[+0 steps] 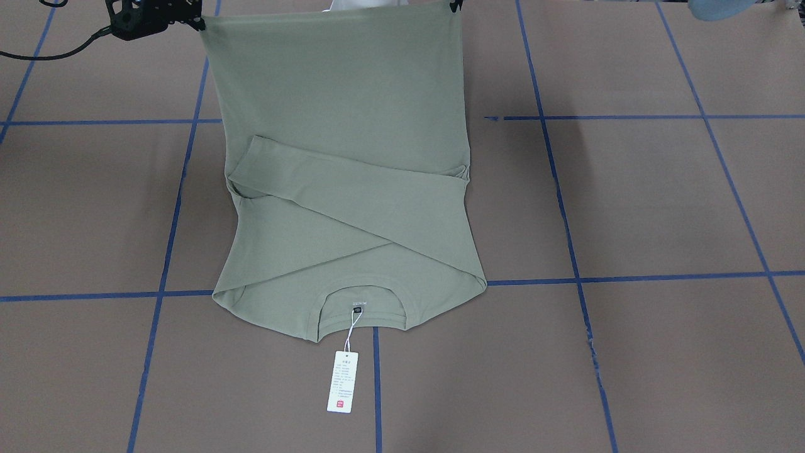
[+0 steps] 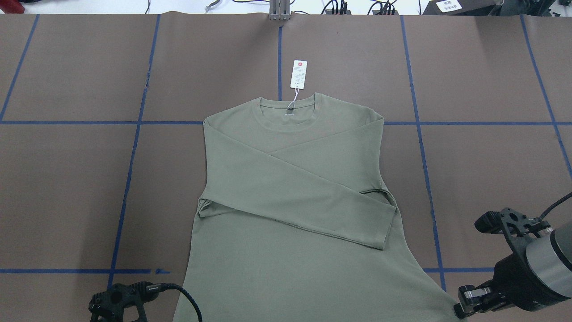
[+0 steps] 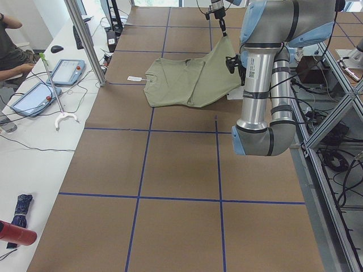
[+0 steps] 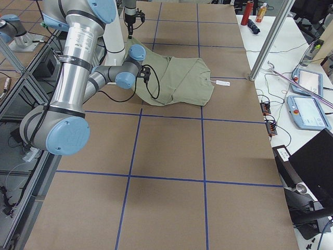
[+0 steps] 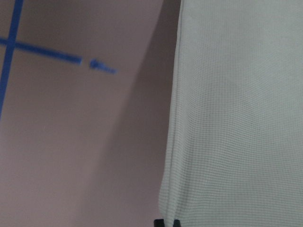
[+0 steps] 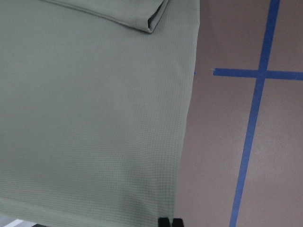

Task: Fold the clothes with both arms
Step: 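Lift the hem with both grippers and fold it toward the collar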

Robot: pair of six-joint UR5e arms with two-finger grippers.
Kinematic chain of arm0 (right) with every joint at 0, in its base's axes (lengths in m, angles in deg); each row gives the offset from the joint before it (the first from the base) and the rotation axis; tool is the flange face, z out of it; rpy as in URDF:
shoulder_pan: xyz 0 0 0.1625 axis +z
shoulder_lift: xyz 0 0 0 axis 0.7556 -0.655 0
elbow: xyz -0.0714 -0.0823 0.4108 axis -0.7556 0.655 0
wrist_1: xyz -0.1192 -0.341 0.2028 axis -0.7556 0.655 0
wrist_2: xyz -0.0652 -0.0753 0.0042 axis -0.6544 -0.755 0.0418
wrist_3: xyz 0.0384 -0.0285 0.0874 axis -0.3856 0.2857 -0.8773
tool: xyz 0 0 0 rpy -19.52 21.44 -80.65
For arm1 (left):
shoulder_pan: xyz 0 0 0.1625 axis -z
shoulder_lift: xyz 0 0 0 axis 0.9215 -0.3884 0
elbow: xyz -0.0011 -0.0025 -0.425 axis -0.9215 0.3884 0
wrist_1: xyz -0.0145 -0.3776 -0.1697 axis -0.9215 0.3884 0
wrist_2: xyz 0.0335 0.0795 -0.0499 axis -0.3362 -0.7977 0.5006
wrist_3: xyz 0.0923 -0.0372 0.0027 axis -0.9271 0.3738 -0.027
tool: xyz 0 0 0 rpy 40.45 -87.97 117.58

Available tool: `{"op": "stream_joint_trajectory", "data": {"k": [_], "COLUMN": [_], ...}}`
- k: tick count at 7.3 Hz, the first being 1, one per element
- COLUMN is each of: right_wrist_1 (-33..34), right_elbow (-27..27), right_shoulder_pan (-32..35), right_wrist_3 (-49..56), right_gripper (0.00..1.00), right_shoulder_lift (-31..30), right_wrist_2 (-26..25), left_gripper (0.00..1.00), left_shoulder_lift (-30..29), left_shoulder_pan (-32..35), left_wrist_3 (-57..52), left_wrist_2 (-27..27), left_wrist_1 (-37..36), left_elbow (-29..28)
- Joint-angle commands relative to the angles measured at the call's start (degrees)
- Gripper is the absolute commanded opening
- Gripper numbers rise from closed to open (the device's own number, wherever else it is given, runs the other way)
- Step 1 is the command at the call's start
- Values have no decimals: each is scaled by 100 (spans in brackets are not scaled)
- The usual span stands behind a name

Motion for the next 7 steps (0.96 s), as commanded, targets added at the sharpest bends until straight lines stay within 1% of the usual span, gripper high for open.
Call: {"op": "stream_joint_trajectory", "data": {"k": [1,2,3,4,5,6,7], "right_wrist_1": [-4,5,5,5,5,57,49], "right_elbow": [208,479,742,997,1426,1874,2410], "right_shoulder_pan": [331,664,972,1323,1770,2166,2292], "right_wrist_3": [85,86,86,86,86,86,103], "right_gripper": [0,0,0,0,0,0,0], "right_shoulder_lift": [353,756,1203,1591,2204,2967,3305], "right_wrist_2": [-394,-449,-450,-458,-476,-659,-974], "left_gripper": [0,0,0,0,0,0,0], "left_shoulder_lift": [-273,-536,-696,-723,-732,-767,-828], "left_shoulder_pan": [757,1486,2268,2911,3343,3626,3829], "left_wrist_3": [-486,-1135,-1794,-2331,-2772,-2976,-3083], "left_wrist_2": [29,151,526,643,661,662,662], "left_wrist_1": [-52,-61,-61,-61,-17,297,735], "left_elbow": [-41,-285,-618,-821,-1145,-1601,-2058]}}
